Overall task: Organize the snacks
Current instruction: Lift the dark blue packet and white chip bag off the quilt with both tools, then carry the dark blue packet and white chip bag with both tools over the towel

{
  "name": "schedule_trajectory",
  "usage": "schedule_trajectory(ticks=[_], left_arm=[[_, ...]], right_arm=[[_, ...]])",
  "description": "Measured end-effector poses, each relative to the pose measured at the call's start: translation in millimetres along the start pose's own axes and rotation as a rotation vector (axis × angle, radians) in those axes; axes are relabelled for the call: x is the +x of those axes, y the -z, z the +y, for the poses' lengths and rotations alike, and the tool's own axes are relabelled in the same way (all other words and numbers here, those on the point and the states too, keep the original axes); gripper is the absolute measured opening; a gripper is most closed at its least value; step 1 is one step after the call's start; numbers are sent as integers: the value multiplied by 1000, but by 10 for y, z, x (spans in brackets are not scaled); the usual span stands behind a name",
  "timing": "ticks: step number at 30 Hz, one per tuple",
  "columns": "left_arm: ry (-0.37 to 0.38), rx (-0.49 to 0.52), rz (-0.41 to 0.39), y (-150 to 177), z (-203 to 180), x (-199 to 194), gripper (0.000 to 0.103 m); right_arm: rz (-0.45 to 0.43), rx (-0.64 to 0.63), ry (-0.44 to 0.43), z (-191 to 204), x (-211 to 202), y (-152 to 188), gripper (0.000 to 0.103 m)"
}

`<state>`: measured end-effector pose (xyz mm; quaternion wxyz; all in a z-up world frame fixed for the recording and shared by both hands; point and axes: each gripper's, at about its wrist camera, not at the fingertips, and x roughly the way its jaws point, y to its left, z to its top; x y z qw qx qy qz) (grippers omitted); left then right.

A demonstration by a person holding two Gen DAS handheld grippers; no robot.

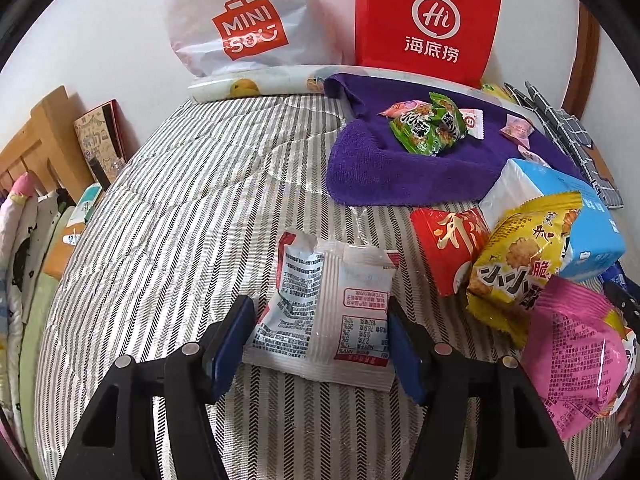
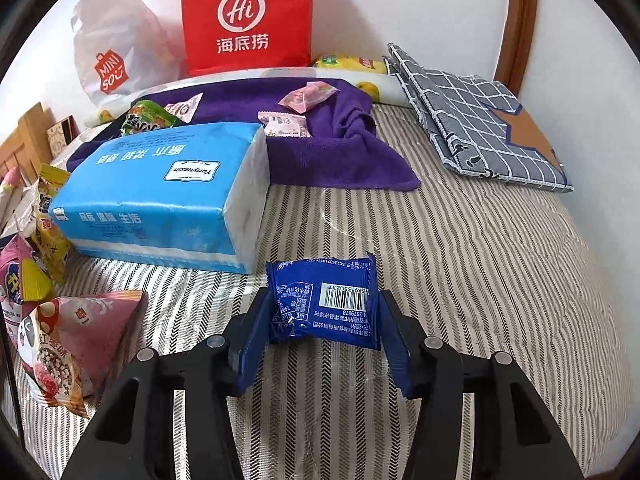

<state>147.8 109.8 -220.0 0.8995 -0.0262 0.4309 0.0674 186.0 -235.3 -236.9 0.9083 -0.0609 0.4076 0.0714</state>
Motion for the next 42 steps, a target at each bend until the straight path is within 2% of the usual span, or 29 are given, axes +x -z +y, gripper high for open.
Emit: schedule_trajectory(ticks=[5, 13, 16, 33, 38, 42], left_arm=[[-5, -4, 0, -4, -3, 7, 65], [-2, -1, -3, 0, -14, 5, 62], [-2, -2, -4, -2, -12, 2, 61], [18, -3, 0, -1, 21, -61, 60], [82, -37, 18, 45, 60, -174, 60], [86, -33, 15, 91, 25, -265, 60]], right_arm=[[6, 46, -52, -88, 0, -3, 52], [11, 32, -40, -35, 21, -16, 53], [5, 28, -52, -33, 13, -11, 47], [-5, 50, -105, -112, -67, -8, 44], [-30, 63, -117, -128, -261, -8, 44], [-74, 52, -113, -99, -470, -10, 44]])
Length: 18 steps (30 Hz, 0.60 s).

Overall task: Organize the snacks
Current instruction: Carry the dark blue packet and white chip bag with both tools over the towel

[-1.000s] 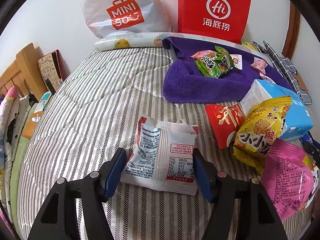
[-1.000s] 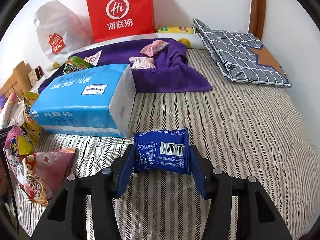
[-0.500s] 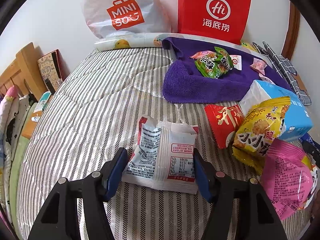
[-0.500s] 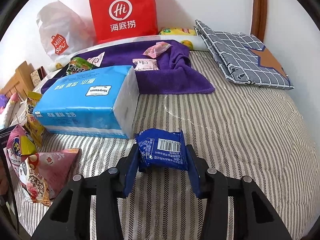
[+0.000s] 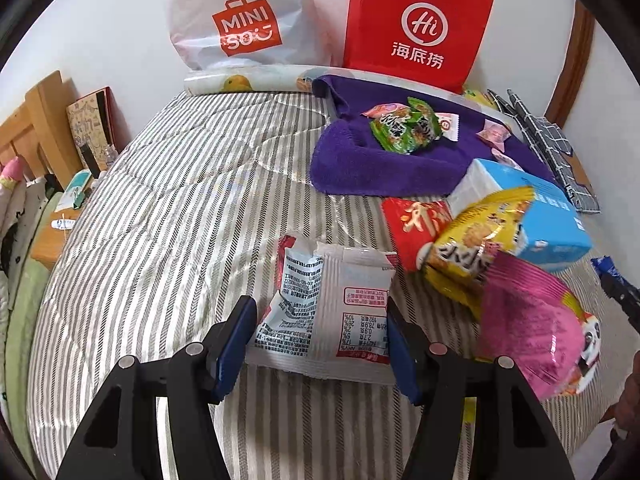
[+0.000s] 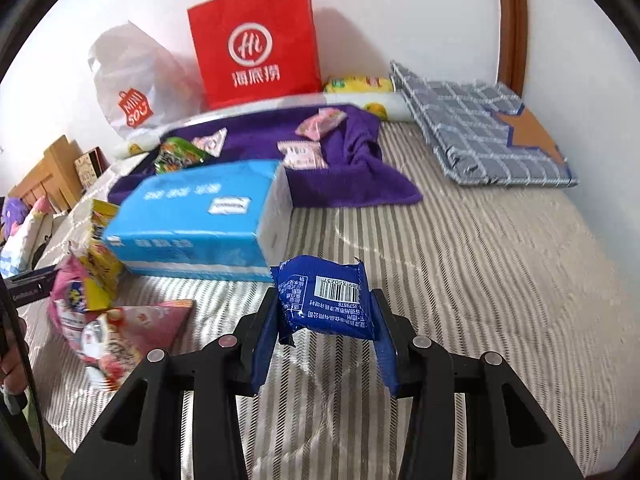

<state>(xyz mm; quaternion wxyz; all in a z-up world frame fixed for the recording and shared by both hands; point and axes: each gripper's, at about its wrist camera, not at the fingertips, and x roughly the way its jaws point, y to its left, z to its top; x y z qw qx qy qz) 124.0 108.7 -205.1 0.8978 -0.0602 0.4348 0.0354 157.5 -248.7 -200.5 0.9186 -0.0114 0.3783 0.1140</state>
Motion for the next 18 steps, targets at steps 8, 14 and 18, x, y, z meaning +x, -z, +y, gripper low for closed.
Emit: schedule_trajectory(ticks=[8, 14, 18], left_arm=[[34, 1, -30, 40, -106, -330, 60], [61, 31, -75, 48, -257, -650, 60], [86, 35, -84, 57, -341, -813, 60]], right_arm=[[-48, -1, 18, 61, -365, -2, 44], [-100, -5, 30, 118, -667, -30, 44], [-128, -8, 26, 165, -837, -43, 44]])
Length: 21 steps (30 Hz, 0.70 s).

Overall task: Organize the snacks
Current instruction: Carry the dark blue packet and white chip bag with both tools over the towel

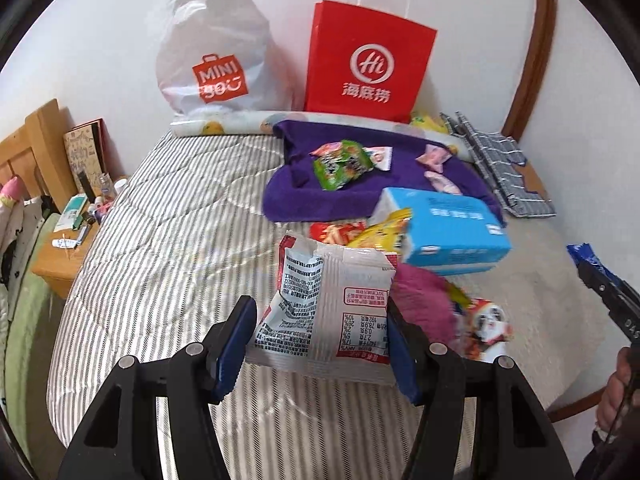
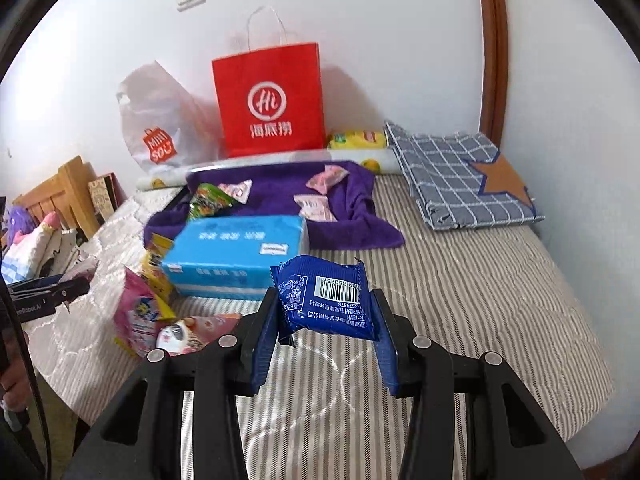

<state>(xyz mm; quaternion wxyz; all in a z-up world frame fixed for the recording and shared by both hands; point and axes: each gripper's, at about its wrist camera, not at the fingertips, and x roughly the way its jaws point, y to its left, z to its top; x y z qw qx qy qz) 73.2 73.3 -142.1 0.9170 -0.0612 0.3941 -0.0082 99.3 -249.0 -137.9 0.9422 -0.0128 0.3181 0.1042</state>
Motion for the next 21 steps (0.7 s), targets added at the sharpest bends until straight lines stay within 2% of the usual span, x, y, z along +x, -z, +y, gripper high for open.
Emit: schedule_trajectory(ticks=[8, 15, 21], left_arm=[[70, 3, -23, -52, -161, -233, 60], [80, 29, -45, -114, -320, -321, 60], [116, 42, -44, -186, -454, -327, 60]], right_arm=[[-29, 15, -9, 48, -188, -67, 44], [-49, 18, -23, 107, -257, -140, 44], [-71, 21, -25, 128, -302, -240, 44]])
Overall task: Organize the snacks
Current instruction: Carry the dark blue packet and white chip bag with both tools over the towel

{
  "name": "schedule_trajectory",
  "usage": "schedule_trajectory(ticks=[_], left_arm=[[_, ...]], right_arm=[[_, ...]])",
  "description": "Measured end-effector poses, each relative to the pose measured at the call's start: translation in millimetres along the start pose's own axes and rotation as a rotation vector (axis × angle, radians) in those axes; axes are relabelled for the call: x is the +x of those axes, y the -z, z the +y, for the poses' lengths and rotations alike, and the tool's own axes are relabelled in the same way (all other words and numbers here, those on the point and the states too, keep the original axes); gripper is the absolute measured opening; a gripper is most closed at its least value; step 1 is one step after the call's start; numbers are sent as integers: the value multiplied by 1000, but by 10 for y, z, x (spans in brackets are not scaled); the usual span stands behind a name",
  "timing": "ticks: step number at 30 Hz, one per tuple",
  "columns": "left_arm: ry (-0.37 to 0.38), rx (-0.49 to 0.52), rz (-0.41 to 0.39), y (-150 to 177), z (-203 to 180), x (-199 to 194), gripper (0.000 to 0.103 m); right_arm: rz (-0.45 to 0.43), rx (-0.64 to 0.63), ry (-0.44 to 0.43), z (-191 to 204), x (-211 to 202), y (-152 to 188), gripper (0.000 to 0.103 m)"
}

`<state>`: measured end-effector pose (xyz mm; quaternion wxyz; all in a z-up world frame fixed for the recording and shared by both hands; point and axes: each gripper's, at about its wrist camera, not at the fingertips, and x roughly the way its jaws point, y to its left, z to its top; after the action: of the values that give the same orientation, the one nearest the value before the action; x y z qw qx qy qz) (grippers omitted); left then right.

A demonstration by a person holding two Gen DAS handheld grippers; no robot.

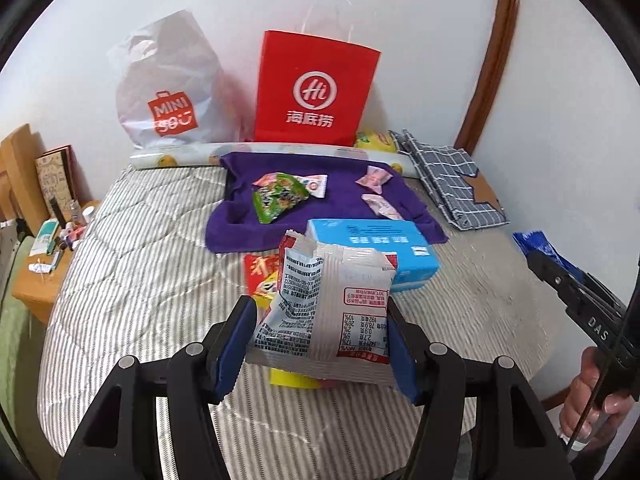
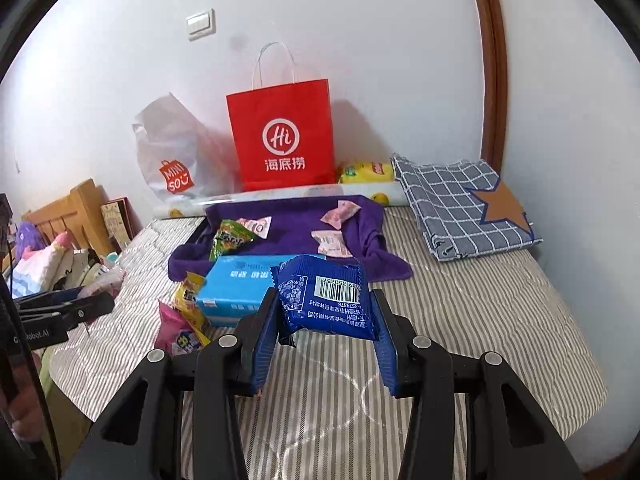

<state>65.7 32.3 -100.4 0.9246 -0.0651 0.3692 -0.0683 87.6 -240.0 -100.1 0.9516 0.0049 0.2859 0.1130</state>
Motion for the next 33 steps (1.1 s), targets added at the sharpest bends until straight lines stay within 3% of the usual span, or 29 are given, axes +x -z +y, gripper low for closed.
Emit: schedule_trajectory(ticks=[17, 33], left_arm=[[18, 42, -14, -246, -188, 198, 60], [-25, -13, -24, -740, 181, 660, 60]], right_arm=[[-35, 28, -5, -34, 182, -300, 44], [-12, 31, 9, -131, 860, -674, 44]])
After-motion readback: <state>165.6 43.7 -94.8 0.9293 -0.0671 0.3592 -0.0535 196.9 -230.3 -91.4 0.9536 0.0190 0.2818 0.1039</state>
